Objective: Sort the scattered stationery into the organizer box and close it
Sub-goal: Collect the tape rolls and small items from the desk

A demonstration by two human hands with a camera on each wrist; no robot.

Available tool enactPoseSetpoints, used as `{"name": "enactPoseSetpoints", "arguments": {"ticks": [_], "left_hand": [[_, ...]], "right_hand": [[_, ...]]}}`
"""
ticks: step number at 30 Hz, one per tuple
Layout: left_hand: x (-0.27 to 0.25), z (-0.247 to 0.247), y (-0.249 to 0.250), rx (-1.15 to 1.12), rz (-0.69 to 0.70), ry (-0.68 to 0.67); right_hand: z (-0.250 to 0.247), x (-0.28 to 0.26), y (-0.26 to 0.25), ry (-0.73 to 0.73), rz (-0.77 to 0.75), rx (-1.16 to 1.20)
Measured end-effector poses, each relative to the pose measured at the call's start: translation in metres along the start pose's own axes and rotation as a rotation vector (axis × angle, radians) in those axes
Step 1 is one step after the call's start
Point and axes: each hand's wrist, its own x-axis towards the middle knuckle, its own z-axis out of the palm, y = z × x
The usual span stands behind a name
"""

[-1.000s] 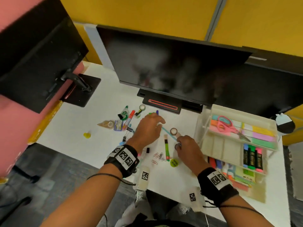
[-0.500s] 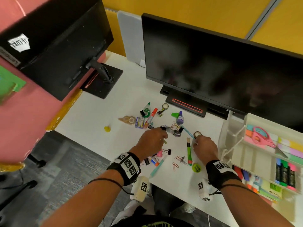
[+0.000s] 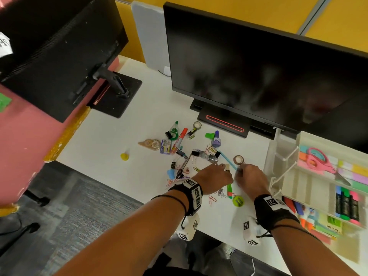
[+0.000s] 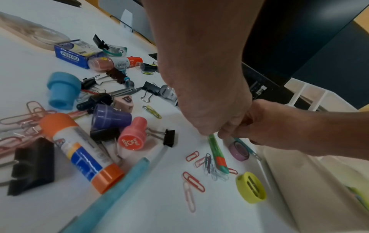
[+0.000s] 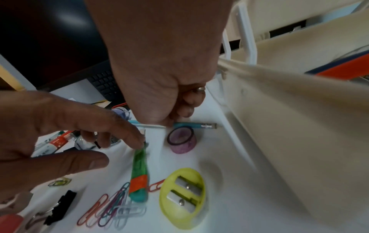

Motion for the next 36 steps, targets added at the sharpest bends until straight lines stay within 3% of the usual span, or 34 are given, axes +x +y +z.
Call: {"name": "enactPoseSetpoints", "arguments": {"ticks": [8, 18, 24, 29, 32, 36], "left_hand": [[0.013, -0.008, -0.006, 0.122, -0.042, -0.056], [0.038, -0.013, -0.014, 0.184, -0.143, -0.007], [0.059, -0.034, -0.017, 0.002, -0.330, 0.061], [0.094, -0.100, -0.010, -0.306, -0.476, 0.293], [0.130, -0.140, 0.000, -0.350, -0.477, 0.443], [0.180, -0.175, 0.016, -0.327, -0.425, 0.525]], "right_hand": [[-0.022, -0.006, 0.008, -0.015, -0.049, 0.048], [-0.105, -0.039, 0.039, 0.231, -0.165, 0.385], [-0.174, -0.033, 0.116, 0.400, -0.144, 0.402], [-0.202, -0.003, 0.212, 0.494, -0.045, 0.197], [-0.199, 0.020, 0.253, 0.404, -0.041, 0.164], [-0.189, 0.038, 0.273, 0.314, -0.113, 0.131]]}}
